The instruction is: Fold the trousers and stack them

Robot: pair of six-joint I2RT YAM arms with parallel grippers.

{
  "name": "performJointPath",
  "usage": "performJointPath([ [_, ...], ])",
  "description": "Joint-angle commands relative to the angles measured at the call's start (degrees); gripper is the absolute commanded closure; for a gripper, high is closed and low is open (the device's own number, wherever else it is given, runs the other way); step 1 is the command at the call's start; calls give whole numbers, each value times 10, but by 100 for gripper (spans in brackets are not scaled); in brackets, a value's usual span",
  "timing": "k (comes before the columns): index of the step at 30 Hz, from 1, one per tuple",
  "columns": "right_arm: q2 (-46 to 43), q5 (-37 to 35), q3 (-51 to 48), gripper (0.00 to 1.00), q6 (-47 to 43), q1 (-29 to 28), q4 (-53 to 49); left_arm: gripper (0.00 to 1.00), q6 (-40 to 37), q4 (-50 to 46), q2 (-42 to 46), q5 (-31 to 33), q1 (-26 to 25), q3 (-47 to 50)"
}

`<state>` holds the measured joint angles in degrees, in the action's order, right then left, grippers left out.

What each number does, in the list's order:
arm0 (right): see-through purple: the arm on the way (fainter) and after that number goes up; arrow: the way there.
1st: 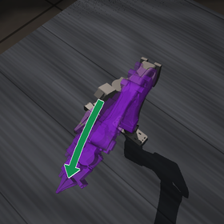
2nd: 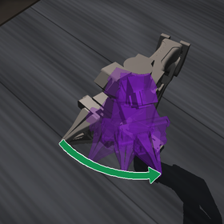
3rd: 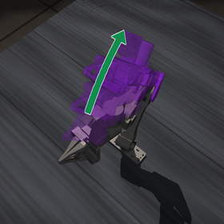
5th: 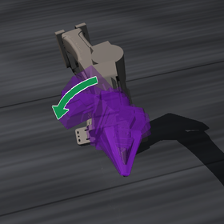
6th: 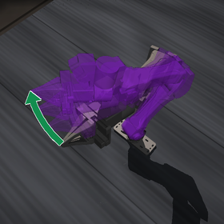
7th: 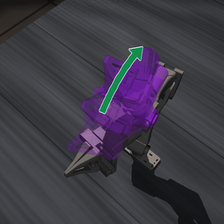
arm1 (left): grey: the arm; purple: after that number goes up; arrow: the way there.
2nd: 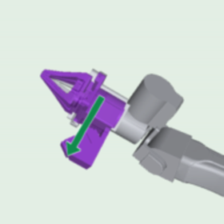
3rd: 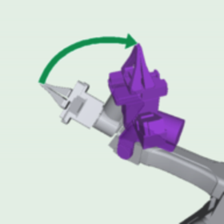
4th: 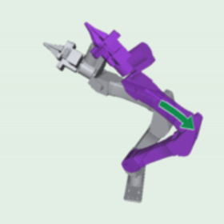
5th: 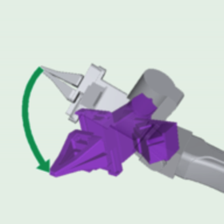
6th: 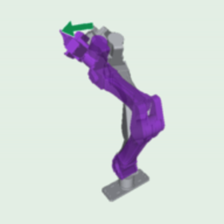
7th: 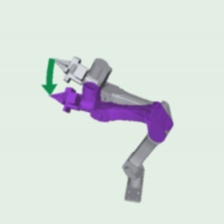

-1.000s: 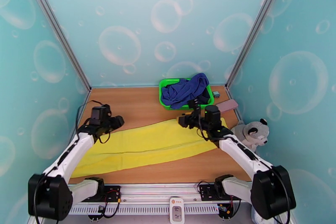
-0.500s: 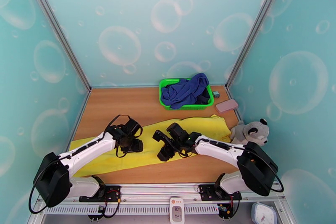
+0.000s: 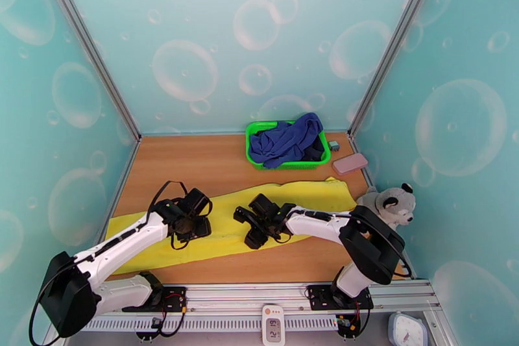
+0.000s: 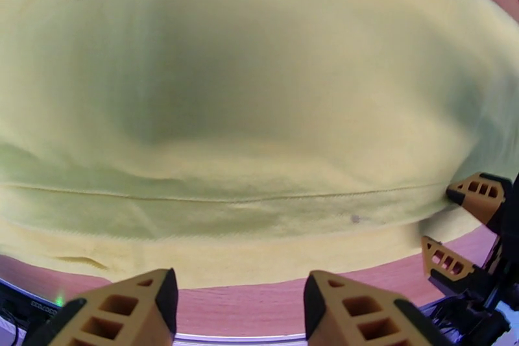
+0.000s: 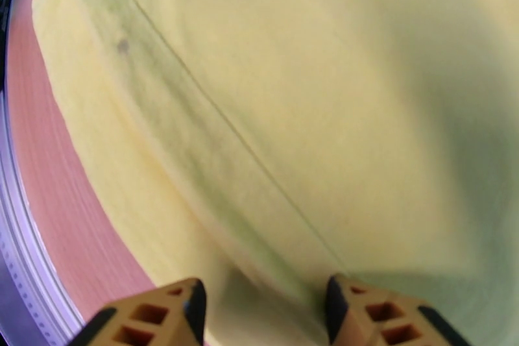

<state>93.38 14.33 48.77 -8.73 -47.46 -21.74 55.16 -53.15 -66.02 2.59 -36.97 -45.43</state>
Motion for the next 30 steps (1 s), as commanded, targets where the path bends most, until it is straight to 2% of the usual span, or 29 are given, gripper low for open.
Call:
performJointPath([
  [1, 14, -14, 21, 56, -16, -4, -11, 43, 170, 49, 51, 4, 12, 38],
  [4, 28, -17, 31, 71, -16, -4, -20, 43, 310, 125, 110, -42, 9, 103],
  [6, 36, -17, 36, 76, -17, -4, -22, 44, 384, 196, 145, -76, 7, 151],
  [9, 45, -18, 46, 91, -16, -4, -30, 46, 452, 224, 163, -82, 1, 179],
  [13, 42, -15, 51, 98, -15, -4, -29, 48, 450, 168, 127, -49, -3, 142],
  [16, 35, -12, 54, 100, -17, -4, -28, 50, 457, 193, 100, -57, -5, 145],
  [22, 11, -15, 50, 100, -16, -5, -28, 57, 493, 170, 65, -50, -19, 139],
  [30, -29, -16, 37, 100, -17, -13, -15, 65, 502, 168, 47, -28, -22, 138],
])
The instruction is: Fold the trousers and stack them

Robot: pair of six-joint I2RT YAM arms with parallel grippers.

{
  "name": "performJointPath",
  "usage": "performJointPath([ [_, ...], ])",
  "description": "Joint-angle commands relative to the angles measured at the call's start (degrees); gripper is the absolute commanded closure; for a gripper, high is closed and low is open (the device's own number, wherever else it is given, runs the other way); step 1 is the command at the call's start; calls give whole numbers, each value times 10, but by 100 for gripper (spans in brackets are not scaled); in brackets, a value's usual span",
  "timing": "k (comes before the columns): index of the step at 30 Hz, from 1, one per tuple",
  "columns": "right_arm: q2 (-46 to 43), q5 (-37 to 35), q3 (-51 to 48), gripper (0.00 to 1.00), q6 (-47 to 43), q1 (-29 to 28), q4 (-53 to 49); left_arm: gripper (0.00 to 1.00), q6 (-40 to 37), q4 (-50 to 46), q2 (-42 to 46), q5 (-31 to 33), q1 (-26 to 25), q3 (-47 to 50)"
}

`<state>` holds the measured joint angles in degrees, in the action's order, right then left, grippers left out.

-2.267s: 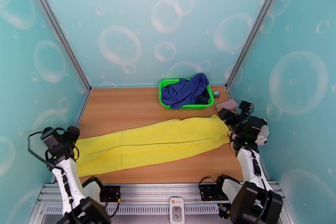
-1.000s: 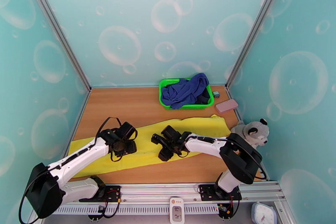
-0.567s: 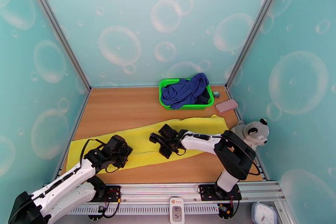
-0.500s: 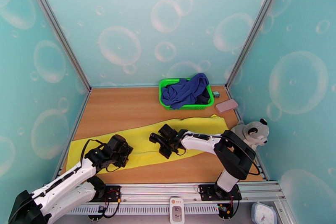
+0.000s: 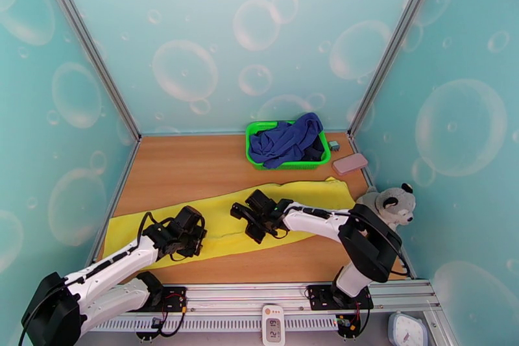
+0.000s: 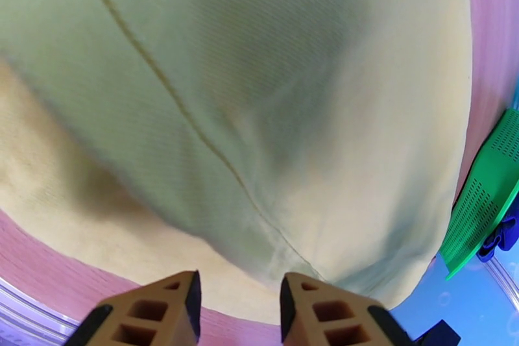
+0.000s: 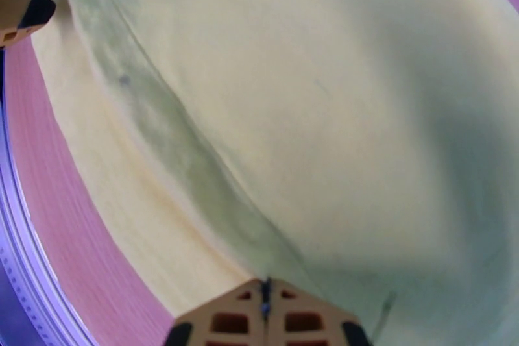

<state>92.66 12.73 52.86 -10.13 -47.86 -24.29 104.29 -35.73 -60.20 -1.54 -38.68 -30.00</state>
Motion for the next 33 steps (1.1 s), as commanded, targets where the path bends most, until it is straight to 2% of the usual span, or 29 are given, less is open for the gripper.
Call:
performJointPath([
  [1, -25, 1, -5, 100, -3, -10, 11, 65, 11, -6, -16, 15, -5, -16],
  [5, -34, 0, -8, 100, -1, -11, 11, 68, 10, -3, -29, 21, -9, -20],
  [8, -38, 1, -10, 100, 0, -11, 10, 74, 10, -9, -34, 29, -10, -24],
  [11, -44, 1, -10, 100, 2, -13, 8, 85, 10, -17, -33, 34, -13, -25],
  [14, -55, -3, -8, 100, 4, -17, 3, 100, 10, -28, -26, 37, -14, -24],
  [23, -106, -43, 3, 100, 26, -52, -43, 100, -3, -91, 33, 55, -14, -35],
  [27, -115, -62, -2, 100, 62, -72, -66, 100, -2, -136, 59, 63, -20, -48],
  [33, -131, -82, -61, 100, 140, -83, -23, 100, 21, -182, 82, 65, -52, -46],
])
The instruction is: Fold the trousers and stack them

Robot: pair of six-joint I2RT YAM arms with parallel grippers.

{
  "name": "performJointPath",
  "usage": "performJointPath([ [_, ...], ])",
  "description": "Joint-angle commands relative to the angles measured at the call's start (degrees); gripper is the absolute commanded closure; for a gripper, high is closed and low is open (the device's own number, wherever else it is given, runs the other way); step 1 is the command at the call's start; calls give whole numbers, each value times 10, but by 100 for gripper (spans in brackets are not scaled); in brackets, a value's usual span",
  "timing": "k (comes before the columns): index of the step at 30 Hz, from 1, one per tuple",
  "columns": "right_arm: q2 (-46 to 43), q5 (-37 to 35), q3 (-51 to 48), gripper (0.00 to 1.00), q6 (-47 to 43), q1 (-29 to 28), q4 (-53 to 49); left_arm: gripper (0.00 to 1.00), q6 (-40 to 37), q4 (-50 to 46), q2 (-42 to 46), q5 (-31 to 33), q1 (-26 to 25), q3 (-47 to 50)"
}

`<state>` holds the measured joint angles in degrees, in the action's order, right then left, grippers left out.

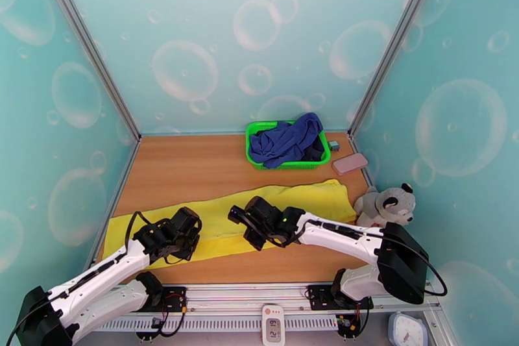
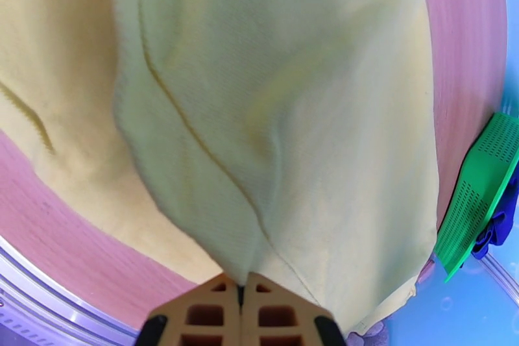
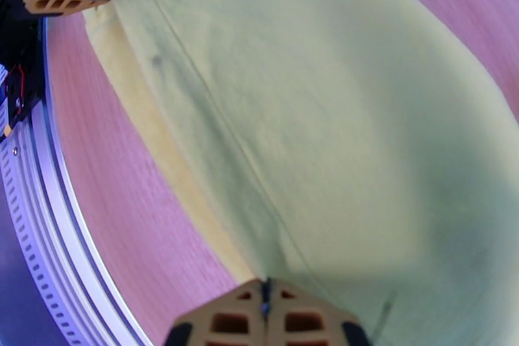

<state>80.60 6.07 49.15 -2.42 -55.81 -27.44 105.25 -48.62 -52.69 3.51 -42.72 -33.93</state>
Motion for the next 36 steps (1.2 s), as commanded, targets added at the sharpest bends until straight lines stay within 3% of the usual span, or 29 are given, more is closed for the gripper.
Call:
performJointPath([
  [1, -9, -16, -30, 99, 73, -4, 17, 100, 15, -53, 8, 10, -17, -1],
  [7, -1, -36, -26, 98, 118, -1, 7, 100, 28, -56, 12, -1, -37, 6],
  [16, -60, -44, -37, 97, 139, -12, 15, 100, 33, -117, 44, 28, -35, -3],
  [28, -46, -60, -66, 95, 216, -32, 25, 100, 34, -135, 58, 31, -34, 6],
  [33, -59, -98, -71, 88, 247, -32, 12, 100, 31, -136, 58, 28, -33, 14],
  [36, -101, -145, -60, 79, 253, -33, -12, 100, 12, -138, 64, 32, -32, 19],
])
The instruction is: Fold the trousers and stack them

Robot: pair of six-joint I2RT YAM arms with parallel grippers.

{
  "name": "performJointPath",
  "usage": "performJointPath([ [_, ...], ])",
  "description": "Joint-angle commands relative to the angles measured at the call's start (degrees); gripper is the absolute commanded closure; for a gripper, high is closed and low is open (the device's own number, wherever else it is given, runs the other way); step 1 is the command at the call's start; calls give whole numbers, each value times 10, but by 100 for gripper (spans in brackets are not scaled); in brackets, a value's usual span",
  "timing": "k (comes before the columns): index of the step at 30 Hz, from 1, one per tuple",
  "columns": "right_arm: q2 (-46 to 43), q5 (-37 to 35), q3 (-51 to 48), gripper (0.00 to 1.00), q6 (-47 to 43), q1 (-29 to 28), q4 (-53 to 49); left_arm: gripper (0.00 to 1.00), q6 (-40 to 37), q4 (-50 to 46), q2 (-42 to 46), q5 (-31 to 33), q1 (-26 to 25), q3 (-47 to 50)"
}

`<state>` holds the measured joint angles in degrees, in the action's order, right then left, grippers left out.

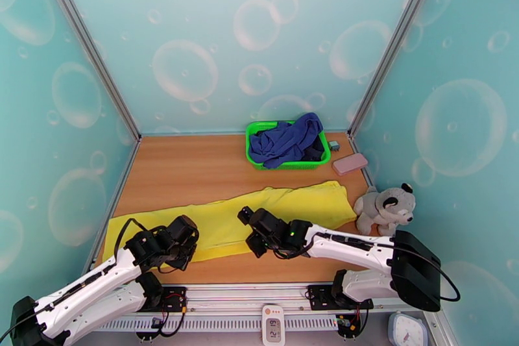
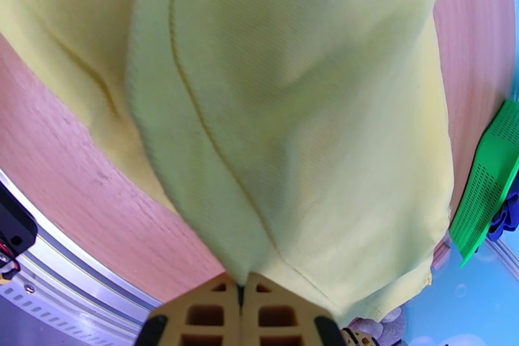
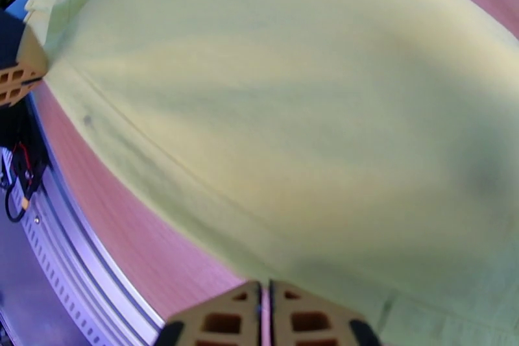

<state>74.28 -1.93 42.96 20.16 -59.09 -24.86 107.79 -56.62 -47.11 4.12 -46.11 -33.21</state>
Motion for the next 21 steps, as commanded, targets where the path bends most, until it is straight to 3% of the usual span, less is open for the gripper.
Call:
performJointPath([
  [1, -63, -90, 8, 76, 28, 0, -46, 99, -27, -59, 9, 28, 2, 9],
  [4, -157, -180, 10, 60, 31, 4, -50, 83, -73, -55, 9, 38, 4, 1],
  [6, -213, -196, -11, 57, 30, 40, -23, 77, -125, -22, 4, 54, 6, -4],
  [8, -244, -122, -41, 58, 38, 137, 21, 71, -209, 54, -2, 59, 8, -5],
  [10, -243, 18, -73, 59, 68, 271, 80, 65, -291, 139, -6, 41, 11, -6],
  [13, -195, 159, -111, 56, 114, 377, 175, 60, -352, 224, -4, 27, 13, -1],
  [17, -67, 172, -74, 55, 121, 365, 196, 52, -441, 331, -42, 15, 46, -9],
  [21, 34, 165, -26, 57, 143, 334, 152, 48, -527, 410, -169, -87, 117, -30],
])
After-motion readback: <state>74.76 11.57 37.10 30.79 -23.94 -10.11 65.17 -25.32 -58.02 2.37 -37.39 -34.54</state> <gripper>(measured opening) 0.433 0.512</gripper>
